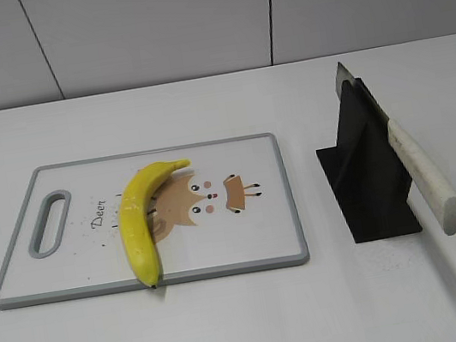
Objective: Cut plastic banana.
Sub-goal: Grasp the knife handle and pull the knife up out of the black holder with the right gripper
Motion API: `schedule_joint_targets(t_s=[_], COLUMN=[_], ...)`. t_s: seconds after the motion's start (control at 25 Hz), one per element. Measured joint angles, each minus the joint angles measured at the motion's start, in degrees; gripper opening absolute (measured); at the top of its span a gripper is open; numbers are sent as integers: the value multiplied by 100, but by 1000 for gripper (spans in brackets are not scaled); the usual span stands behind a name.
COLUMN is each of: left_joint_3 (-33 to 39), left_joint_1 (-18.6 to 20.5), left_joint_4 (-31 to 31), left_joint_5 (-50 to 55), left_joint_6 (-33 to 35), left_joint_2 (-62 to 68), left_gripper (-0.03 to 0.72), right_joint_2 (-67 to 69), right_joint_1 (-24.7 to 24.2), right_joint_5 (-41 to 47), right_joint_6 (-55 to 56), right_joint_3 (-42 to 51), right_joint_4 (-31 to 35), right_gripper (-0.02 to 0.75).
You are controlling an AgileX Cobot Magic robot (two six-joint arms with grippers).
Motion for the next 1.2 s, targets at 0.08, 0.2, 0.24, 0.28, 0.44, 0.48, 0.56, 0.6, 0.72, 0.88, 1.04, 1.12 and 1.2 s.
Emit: schedule_joint_targets(t_s=[0.08, 0.2, 0.24, 0.28, 0.44, 0.48, 0.56, 0.6, 0.72, 0.88, 1.04, 1.12, 1.2], left_joint_3=[0, 0, 0, 0, 0, 0, 0, 0, 0, 0, 0, 0, 0], left_joint_1=[0, 0, 0, 0, 0, 0, 0, 0, 0, 0, 0, 0, 0], left_joint_4=[0, 0, 0, 0, 0, 0, 0, 0, 0, 0, 0, 0, 0], left_joint_5=[0, 0, 0, 0, 0, 0, 0, 0, 0, 0, 0, 0, 0], left_joint_6=[0, 0, 0, 0, 0, 0, 0, 0, 0, 0, 0, 0, 0], left_joint_2=[0, 0, 0, 0, 0, 0, 0, 0, 0, 0, 0, 0, 0], left_gripper=[580, 580, 580, 580, 580, 580, 579, 579, 579, 579, 579, 579, 579], right_joint_2=[0, 0, 0, 0, 0, 0, 0, 8, 282, 938, 1331, 1407, 1495], right_joint_1=[0, 0, 0, 0, 0, 0, 0, 0, 0, 0, 43, 142, 350], right_joint_5=[0, 0, 0, 0, 10, 10, 10, 22, 115, 235, 353, 346, 351], right_joint_6=[0, 0, 0, 0, 60, 70, 76, 76, 90, 90, 90, 56, 23], right_joint_3=[0, 0, 0, 0, 0, 0, 0, 0, -44, -230, -418, -529, -625], right_joint_4=[0, 5, 5, 5, 264, 393, 456, 440, 380, 407, 641, 599, 405], right_gripper=[572, 572, 572, 572, 572, 572, 572, 572, 572, 572, 572, 572, 572])
